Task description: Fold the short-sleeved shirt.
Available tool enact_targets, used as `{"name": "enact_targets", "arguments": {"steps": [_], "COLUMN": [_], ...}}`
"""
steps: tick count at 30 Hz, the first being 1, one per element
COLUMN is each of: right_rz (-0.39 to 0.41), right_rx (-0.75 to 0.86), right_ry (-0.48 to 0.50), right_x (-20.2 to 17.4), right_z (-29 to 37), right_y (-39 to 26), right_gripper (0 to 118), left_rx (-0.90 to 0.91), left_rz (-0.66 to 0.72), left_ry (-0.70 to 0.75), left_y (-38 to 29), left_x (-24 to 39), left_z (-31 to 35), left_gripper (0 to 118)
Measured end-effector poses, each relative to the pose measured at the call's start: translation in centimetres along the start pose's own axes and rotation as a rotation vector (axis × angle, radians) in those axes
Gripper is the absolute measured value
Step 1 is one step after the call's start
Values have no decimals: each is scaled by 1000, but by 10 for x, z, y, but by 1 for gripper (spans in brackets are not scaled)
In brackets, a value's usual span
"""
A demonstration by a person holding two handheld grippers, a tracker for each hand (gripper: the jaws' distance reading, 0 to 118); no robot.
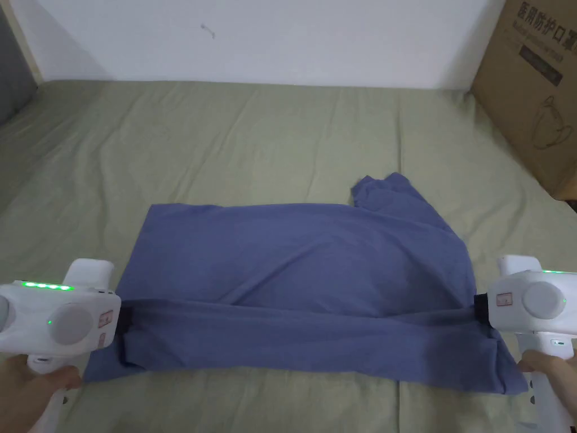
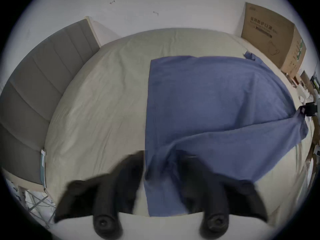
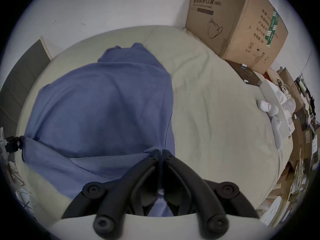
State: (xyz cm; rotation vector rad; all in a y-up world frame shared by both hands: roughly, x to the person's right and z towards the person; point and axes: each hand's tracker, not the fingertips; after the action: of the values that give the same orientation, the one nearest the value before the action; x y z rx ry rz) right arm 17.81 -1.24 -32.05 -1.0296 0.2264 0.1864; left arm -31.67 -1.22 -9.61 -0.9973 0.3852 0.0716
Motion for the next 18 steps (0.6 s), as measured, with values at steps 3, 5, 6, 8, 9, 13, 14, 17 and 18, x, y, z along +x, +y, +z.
{"name": "enact_targets", "arguments": {"steps": [3, 5, 6, 8, 9, 13, 14, 17, 18], "right_rz": [-2, -15, -23, -7, 14, 29, 27, 13, 0], "right_rx": [-18, -11, -1, 17, 44, 103, 109, 130, 119], "right_ry": [-5, 9, 10, 2, -8, 21, 17, 46, 88], "right_x": [-1, 2, 1, 0, -2, 8, 6, 1, -2], "right_z": [-6, 0, 8, 19, 29, 42, 48, 57, 58], "right_y": [-7, -12, -14, -15, -16, -21, -27, -46, -57], "right_gripper": [73, 71, 71, 71, 70, 17, 9, 0, 0], "left_rx": [-42, -30, -17, -10, 2, 74, 81, 78, 72], "left_rz": [-1, 60, 91, 102, 107, 154, 162, 167, 169], "left_ry": [17, -6, -13, -11, -18, -46, -54, -58, -66], "left_y": [-2, -7, -9, -10, -12, -24, -30, -54, -63], "left_x": [-2, -11, -14, -16, -17, -21, -21, -17, -16], "left_z": [-11, -12, -7, 5, 20, 55, 62, 69, 68], "left_gripper": [96, 96, 96, 96, 92, 4, 1, 0, 0]}}
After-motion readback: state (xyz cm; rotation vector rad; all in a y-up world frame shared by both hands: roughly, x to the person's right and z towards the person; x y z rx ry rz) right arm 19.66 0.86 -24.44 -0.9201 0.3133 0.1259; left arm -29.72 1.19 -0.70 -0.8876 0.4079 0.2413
